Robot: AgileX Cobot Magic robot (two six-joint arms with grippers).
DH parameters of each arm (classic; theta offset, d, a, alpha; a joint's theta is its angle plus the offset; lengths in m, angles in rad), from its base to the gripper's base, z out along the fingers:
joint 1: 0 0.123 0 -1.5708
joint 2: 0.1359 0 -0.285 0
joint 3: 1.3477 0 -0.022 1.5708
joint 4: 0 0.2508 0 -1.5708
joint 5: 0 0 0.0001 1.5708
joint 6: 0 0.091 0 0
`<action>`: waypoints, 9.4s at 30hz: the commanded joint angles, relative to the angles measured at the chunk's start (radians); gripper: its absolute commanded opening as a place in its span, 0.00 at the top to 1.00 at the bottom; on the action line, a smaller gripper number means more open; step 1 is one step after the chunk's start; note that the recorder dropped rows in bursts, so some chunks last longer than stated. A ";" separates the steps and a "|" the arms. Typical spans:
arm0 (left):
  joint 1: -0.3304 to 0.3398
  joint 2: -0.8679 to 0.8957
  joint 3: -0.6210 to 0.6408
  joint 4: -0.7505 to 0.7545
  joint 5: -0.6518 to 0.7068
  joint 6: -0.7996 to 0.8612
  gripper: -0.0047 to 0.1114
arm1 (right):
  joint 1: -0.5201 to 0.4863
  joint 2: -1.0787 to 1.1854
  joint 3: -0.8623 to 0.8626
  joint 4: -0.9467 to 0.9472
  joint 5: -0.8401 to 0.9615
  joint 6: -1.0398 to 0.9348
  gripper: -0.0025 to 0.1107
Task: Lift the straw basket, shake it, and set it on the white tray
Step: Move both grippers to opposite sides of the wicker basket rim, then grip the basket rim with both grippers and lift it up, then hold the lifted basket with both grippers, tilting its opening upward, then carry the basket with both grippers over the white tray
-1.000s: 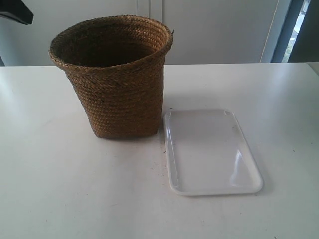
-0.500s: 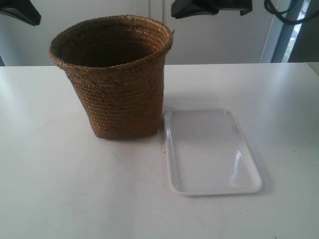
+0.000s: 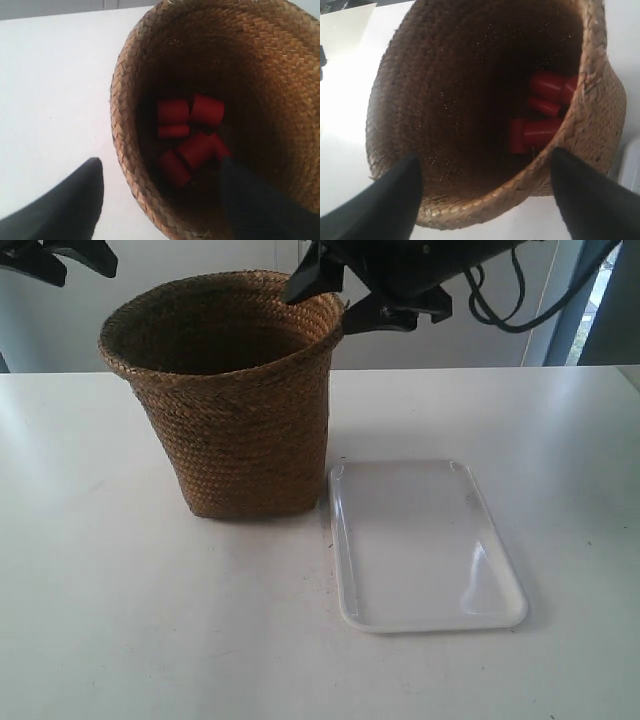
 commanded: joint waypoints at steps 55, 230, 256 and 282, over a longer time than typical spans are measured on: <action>-0.154 -0.049 0.061 -0.033 -0.109 0.021 0.96 | 0.031 -0.068 0.009 -0.023 -0.065 -0.150 0.98; -0.564 -0.863 1.196 0.250 -0.965 -0.024 0.96 | 0.409 -0.752 0.901 -0.985 -0.636 0.566 0.98; -0.549 -0.894 1.167 0.251 -0.883 -0.192 0.96 | 0.492 -0.783 0.813 -1.234 -0.419 0.961 0.98; -0.598 -0.997 1.126 0.276 -0.761 -0.135 0.96 | 0.675 -0.866 0.800 -1.326 -0.501 0.961 0.98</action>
